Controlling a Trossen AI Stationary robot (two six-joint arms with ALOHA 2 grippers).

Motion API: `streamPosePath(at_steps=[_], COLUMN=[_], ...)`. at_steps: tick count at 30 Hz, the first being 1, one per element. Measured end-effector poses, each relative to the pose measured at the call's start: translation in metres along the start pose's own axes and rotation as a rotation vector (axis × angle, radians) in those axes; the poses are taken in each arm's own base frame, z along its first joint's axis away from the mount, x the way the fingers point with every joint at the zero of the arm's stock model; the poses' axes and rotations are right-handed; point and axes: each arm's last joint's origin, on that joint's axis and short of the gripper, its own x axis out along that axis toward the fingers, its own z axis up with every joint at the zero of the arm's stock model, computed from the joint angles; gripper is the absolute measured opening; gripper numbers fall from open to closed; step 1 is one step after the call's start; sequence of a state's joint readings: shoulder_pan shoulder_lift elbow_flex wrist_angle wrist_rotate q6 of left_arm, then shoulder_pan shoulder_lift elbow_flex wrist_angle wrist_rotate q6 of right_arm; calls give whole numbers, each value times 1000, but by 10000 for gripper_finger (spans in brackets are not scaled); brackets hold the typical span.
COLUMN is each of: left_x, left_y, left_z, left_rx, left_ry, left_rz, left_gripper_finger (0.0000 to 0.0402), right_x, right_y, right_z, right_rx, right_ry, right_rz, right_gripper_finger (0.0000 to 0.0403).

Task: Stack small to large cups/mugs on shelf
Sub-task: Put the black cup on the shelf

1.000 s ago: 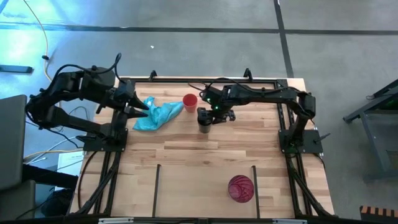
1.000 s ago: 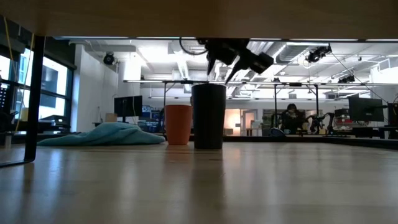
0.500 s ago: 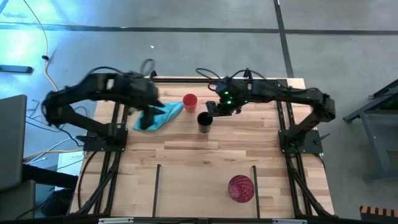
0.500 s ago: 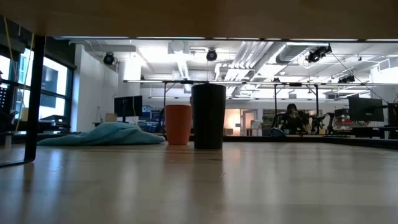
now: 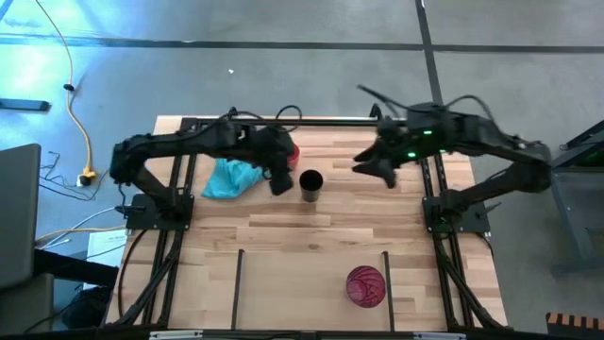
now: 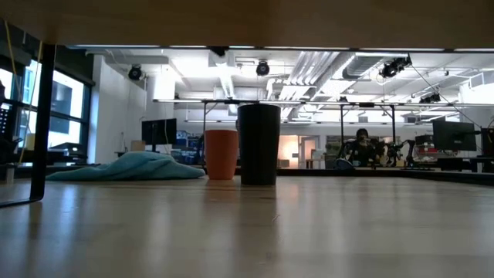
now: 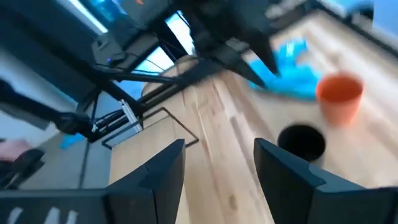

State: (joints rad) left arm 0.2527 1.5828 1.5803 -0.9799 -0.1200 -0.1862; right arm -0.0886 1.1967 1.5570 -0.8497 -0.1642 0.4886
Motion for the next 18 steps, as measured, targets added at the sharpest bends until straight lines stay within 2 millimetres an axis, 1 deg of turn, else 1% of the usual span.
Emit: streamPosePath(at_steps=[4,9,14,18], left_x=[22,42,60,72], left_y=[12,18,22,31], left_z=[5,8,8,8], left_rx=[-98,-166,-227,-329], left_ry=[28,74,132,169], left_rz=[32,-12,-73,-97], left_gripper_finger=[117,118,118,118], right_x=[-33,-61,-75,-78], right_y=[10,16,18,17], right_z=[-6,-12,-16,-17], right_rx=[-175,-338,-409,-416], right_ry=[-69,-136,-169,-174], right_rz=[54,81,78,78], right_gripper_finger=[184,184,184,184])
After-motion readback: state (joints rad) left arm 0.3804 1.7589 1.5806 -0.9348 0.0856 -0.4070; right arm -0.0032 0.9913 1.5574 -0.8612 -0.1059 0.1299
